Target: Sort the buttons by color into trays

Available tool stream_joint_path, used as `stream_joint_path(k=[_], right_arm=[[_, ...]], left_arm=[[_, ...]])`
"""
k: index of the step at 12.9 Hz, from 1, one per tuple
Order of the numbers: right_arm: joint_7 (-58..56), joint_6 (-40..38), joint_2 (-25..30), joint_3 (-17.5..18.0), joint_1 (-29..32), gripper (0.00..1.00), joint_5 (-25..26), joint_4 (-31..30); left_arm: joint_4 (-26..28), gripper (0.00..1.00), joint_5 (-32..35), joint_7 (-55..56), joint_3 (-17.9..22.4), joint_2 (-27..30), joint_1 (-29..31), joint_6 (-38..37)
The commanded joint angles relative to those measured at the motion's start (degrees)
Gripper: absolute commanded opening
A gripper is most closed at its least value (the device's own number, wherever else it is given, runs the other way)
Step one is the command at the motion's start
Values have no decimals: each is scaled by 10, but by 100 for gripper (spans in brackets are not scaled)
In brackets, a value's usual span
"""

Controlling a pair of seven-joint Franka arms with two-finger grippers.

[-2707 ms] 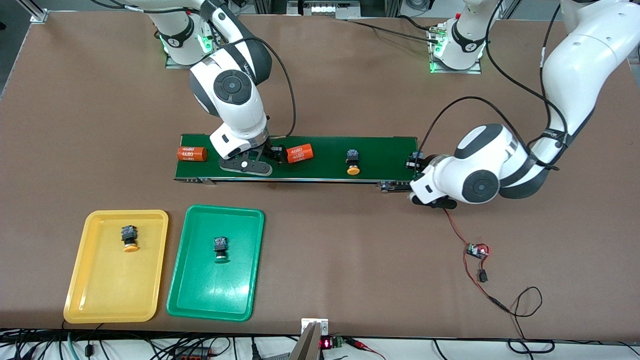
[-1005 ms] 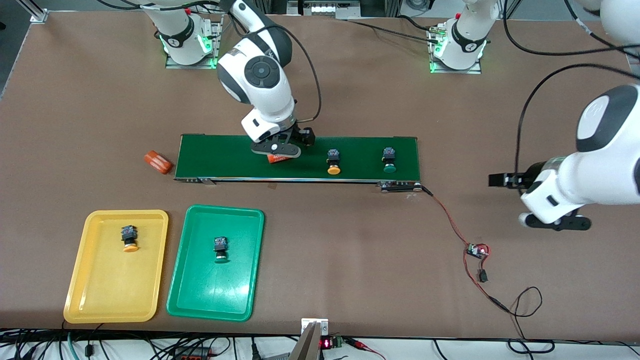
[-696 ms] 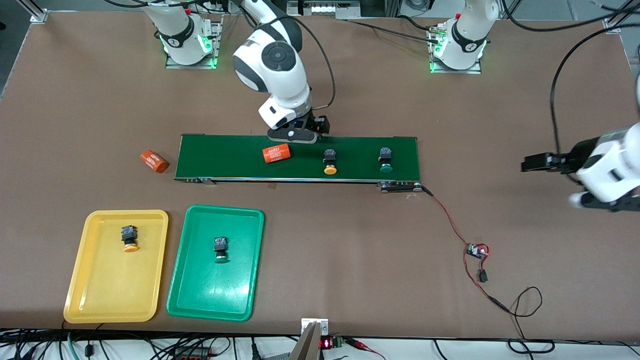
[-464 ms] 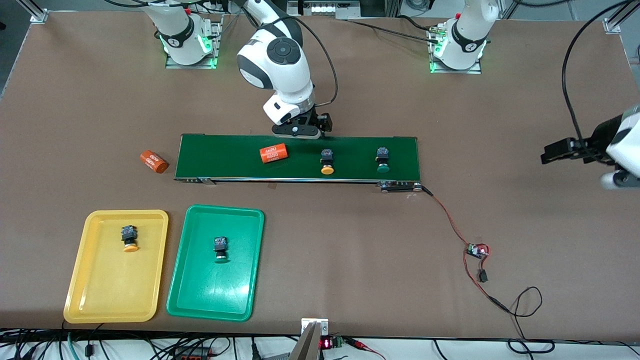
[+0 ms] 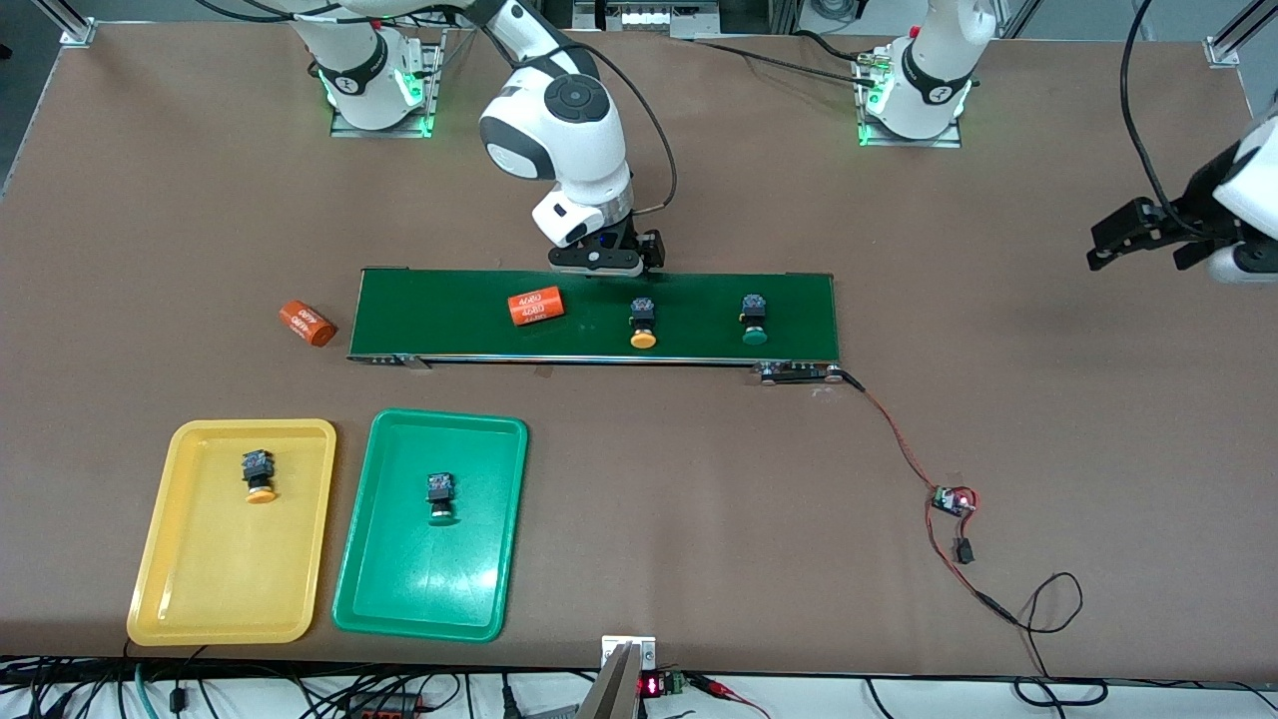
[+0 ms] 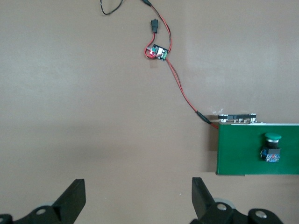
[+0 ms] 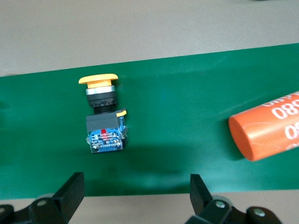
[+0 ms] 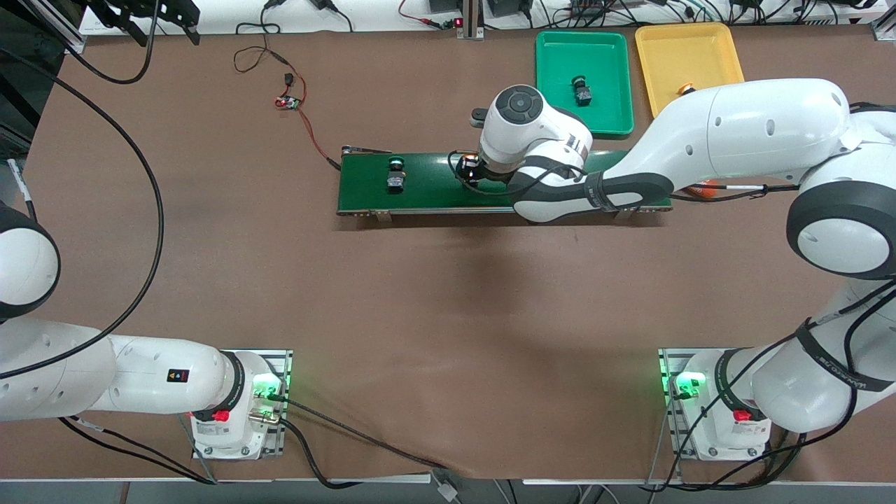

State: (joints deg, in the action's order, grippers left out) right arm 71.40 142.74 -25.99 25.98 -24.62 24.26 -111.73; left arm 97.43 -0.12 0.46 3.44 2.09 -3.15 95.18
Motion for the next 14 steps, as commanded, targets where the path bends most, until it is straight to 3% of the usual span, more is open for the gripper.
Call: stream_joint_path(k=[1,7,14], right_arm=[[16,10,-13,0,4,100,21,6],[16,30,-32,-13,9,100,31,13],[14,59,-58,-38,6,100,88,37]], left_arm=[[4,100,13,-13,-5,1,-1,2],[-16,100,12,-59,-2,-9,-1,-18],[-19,100,12,-56,-4,-9,-1,-28]])
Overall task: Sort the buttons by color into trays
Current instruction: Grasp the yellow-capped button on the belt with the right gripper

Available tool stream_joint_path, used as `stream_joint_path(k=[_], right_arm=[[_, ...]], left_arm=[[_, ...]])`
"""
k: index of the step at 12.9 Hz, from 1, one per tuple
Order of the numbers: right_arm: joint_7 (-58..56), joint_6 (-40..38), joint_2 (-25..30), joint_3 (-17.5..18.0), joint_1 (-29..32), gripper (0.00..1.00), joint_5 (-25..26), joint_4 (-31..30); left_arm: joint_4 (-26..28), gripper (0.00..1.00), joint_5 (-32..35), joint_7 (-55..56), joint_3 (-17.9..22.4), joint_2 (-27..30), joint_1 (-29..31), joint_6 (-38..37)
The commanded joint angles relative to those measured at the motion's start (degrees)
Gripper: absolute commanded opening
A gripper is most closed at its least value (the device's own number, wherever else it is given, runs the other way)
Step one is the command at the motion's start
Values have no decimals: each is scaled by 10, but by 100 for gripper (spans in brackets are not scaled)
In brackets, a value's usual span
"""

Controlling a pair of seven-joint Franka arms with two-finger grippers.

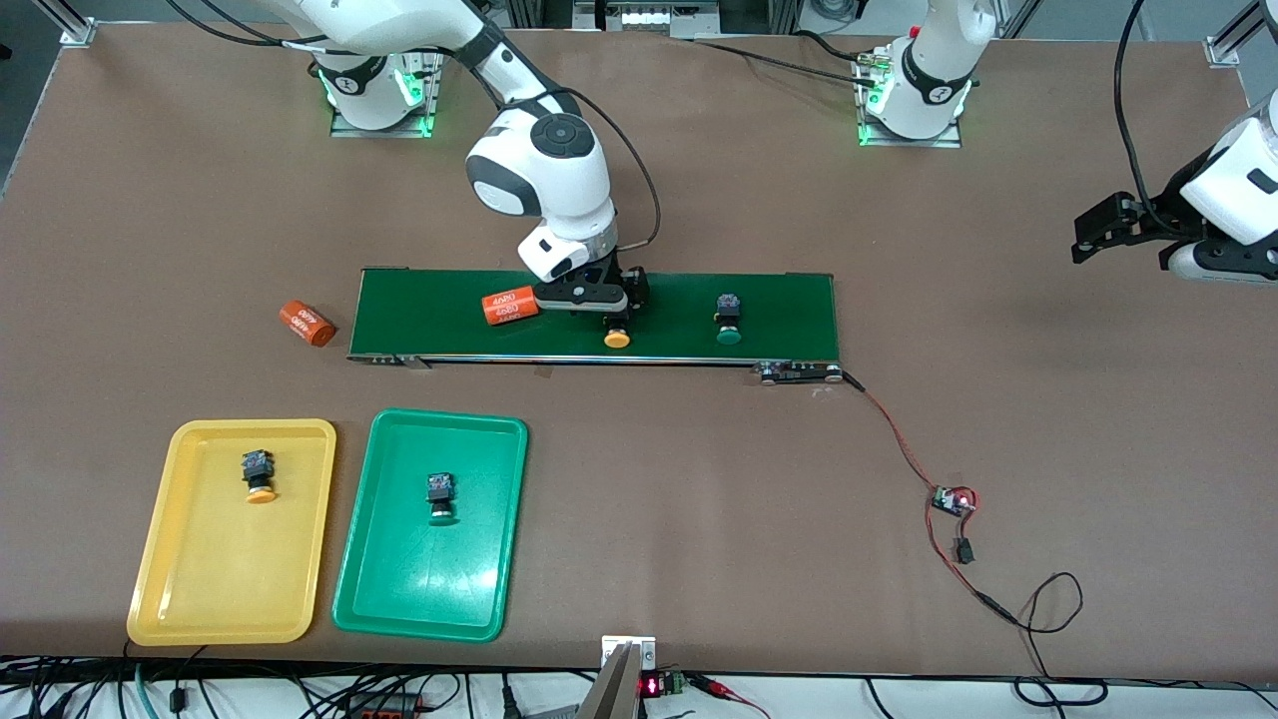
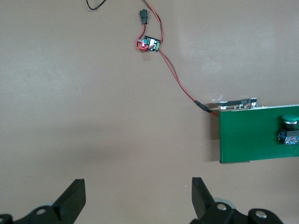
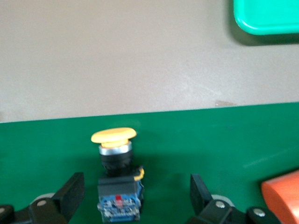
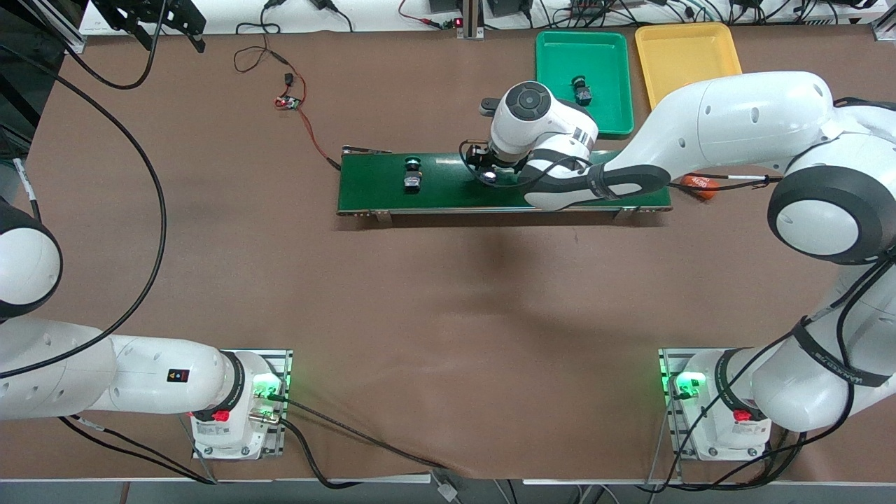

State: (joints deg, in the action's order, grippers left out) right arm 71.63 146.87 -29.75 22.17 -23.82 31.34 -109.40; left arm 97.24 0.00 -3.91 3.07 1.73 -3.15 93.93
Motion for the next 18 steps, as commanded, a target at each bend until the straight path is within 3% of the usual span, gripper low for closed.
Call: stream_joint_path(k=[1,2,4,7,8,14,18], right_arm=[[11,21,-26,-1,-3,100,17,14],[11,23,-29,-1,-3,99,17,14],[5,22,-33,-3,-4,78,19,14],[-1,22,-32,-13,-2,14,18,14],[-2,22,-30,-13,0,3,14,16],[-57,-24,4,-29,40,0,-34,51],[-311,-114,40,-74,77,0,-209,87]], left_arm=[[-17,100,10,-12,0,-6,-1,-16],[-19,100,11,-12,0,-6,-1,-16],[-23,100,11,-12,-1,-7,-1,-16],[-23,100,11,-12,0,-7,-1,-17],[-23,100,11,-12,0,-7,-1,-17],[-23,100,11,-13,3,-7,-1,-18],[-23,100,11,-13,3,-7,-1,-18]])
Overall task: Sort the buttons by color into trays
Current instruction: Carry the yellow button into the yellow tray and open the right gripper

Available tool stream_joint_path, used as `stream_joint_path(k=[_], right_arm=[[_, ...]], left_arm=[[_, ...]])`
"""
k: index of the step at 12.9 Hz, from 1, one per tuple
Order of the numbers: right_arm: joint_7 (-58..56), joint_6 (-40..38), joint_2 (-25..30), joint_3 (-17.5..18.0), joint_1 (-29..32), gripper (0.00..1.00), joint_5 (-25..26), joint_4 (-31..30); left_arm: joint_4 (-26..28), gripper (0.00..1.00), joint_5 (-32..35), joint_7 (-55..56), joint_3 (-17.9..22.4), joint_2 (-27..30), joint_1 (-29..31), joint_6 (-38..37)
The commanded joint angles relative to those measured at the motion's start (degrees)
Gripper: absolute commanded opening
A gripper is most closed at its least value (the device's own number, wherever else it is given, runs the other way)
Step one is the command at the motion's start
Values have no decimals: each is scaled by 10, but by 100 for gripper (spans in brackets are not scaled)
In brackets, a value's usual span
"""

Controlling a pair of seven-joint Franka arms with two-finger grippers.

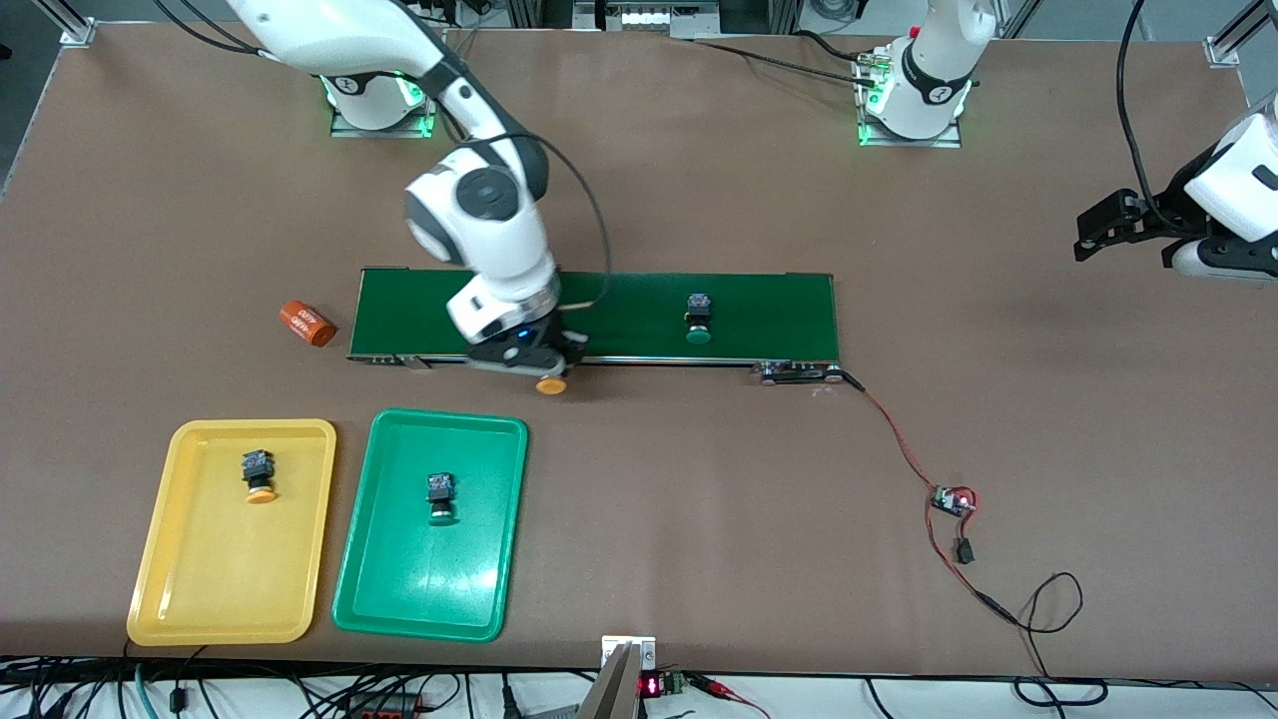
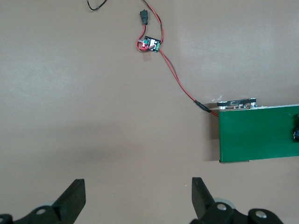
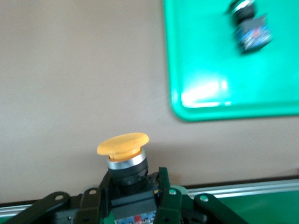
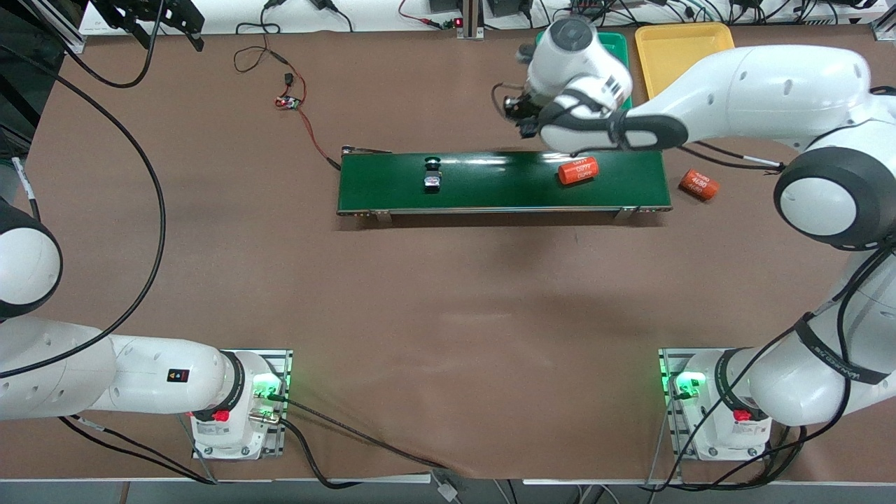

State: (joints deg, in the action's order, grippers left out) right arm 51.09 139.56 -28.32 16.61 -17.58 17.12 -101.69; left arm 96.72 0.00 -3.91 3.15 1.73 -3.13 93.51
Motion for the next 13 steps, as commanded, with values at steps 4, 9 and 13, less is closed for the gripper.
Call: stream_joint_path(k=[4,9,13], right_arm=[[-302,-173,54,-92,57,0,-165,46],[-452,-218,52,-146,150,1,-160,53],[-514,-178,-11,-149,192,1,-145,94]], left_arm=[[-18,100,11,-13,3,-7,-1,-22],[-19,100,11,-12,4,-7,-1,-22],[-19,100,10,-12,2,-7,-1,-22]])
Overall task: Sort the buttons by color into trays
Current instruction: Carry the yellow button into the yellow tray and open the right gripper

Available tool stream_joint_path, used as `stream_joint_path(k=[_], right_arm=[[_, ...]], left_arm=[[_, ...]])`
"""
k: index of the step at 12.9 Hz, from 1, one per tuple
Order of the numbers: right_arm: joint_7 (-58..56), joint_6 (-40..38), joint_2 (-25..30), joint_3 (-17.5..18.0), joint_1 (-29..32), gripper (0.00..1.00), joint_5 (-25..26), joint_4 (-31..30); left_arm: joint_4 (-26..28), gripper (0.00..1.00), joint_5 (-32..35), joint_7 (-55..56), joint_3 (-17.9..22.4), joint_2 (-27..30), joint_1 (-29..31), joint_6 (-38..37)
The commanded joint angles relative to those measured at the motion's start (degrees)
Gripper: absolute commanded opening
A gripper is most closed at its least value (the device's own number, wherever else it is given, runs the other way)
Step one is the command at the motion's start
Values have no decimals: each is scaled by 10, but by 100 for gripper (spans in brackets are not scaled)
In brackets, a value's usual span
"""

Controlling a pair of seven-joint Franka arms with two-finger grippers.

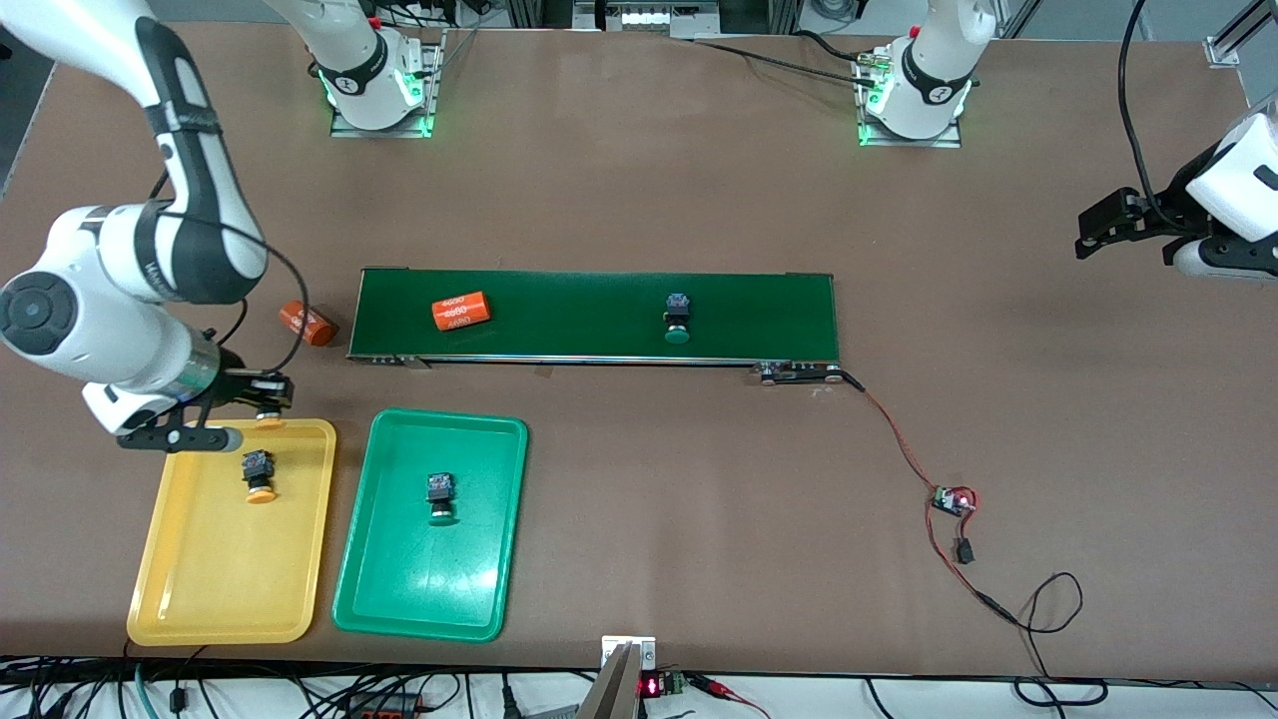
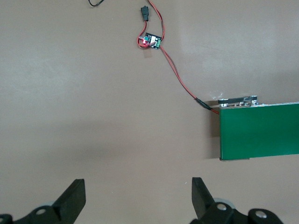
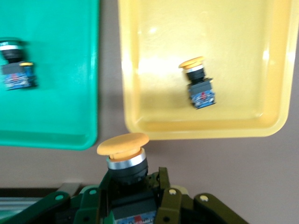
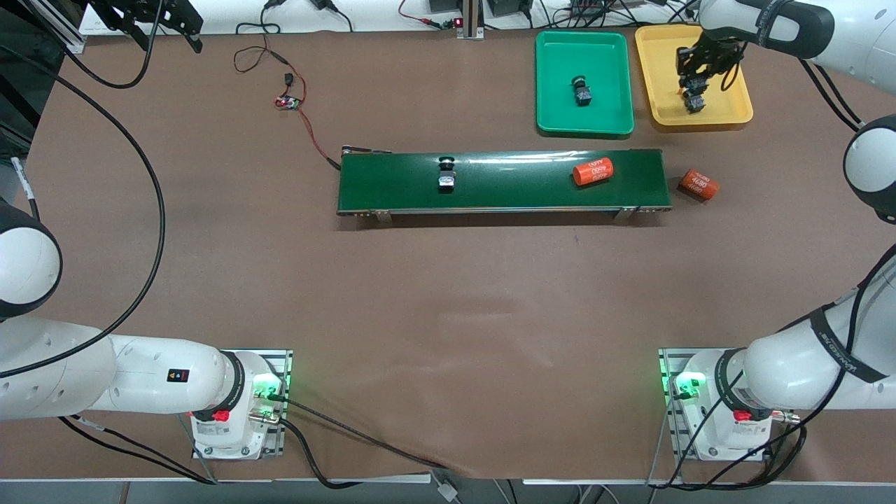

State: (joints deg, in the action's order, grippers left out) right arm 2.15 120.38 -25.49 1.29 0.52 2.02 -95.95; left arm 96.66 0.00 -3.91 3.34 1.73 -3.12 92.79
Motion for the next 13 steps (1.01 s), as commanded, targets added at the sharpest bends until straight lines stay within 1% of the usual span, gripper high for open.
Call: stream_joint_path(k=[1,5,9,12,13], right_arm=[[-45,32,-52,0,18,1,12,39],[-107,109,-90,-27,28,2,13,40],[-102,199,-137,-30,21,2,11,44],[-84,217,-155,-30,12,2,8,50],[-79,219,-162,-30,7,4,8,54]], left_arm=[[-18,100,10,-12,0,-7,-1,-15],[-18,100,10,-12,-1,-7,-1,-15],[-18,100,11,-12,-1,-7,-1,-15],[-18,100,10,-12,-1,-7,-1,-15],[-18,100,10,-12,-1,-7,-1,-15]])
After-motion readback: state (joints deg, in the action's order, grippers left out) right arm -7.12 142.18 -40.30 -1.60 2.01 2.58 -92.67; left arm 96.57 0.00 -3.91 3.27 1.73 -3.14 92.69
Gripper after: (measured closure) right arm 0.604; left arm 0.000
